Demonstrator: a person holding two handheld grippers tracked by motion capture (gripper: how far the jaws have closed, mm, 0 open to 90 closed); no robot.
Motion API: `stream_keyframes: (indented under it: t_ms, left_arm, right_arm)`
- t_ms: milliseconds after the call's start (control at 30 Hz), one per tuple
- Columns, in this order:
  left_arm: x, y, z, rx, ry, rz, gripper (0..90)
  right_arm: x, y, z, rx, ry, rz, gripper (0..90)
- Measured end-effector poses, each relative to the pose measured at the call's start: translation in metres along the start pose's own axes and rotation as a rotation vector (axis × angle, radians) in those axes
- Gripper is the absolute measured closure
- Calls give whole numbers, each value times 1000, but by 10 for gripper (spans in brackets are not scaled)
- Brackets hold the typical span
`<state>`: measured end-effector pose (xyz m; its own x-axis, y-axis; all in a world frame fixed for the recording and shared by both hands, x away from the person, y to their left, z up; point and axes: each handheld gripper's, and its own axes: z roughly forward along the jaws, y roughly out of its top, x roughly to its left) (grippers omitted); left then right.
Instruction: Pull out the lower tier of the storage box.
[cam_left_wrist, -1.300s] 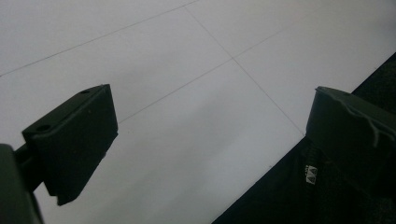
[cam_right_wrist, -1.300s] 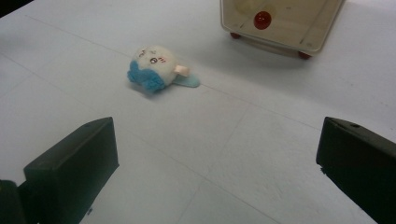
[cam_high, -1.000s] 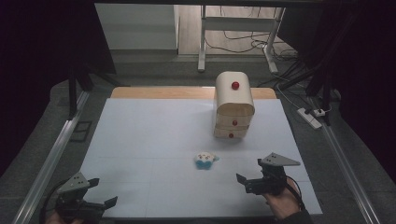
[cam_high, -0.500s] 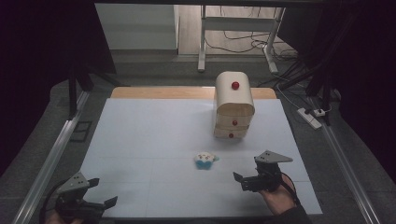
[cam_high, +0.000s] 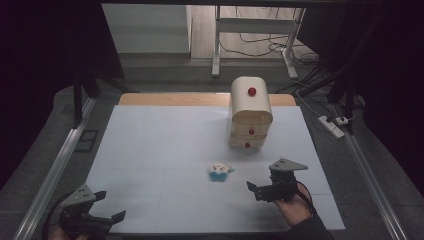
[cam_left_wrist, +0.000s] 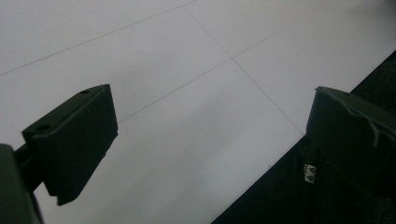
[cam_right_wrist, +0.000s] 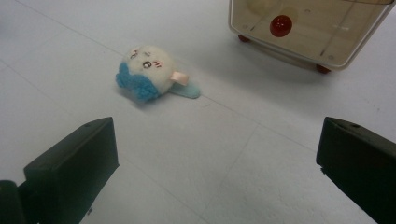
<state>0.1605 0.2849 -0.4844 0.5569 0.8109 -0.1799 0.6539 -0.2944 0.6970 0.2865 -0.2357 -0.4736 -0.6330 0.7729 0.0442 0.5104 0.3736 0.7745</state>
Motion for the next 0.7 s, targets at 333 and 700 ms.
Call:
stream_keyframes:
  t_ms: [333, 700]
  left_arm:
    - [0, 0, 0, 1, 0, 0, 25]
    - [0, 0, 0, 1, -2, -2, 25]
  right_arm:
    - [0, 4, 9, 4, 17, 12, 0]
    - [0, 9, 19, 24, 16, -18, 0]
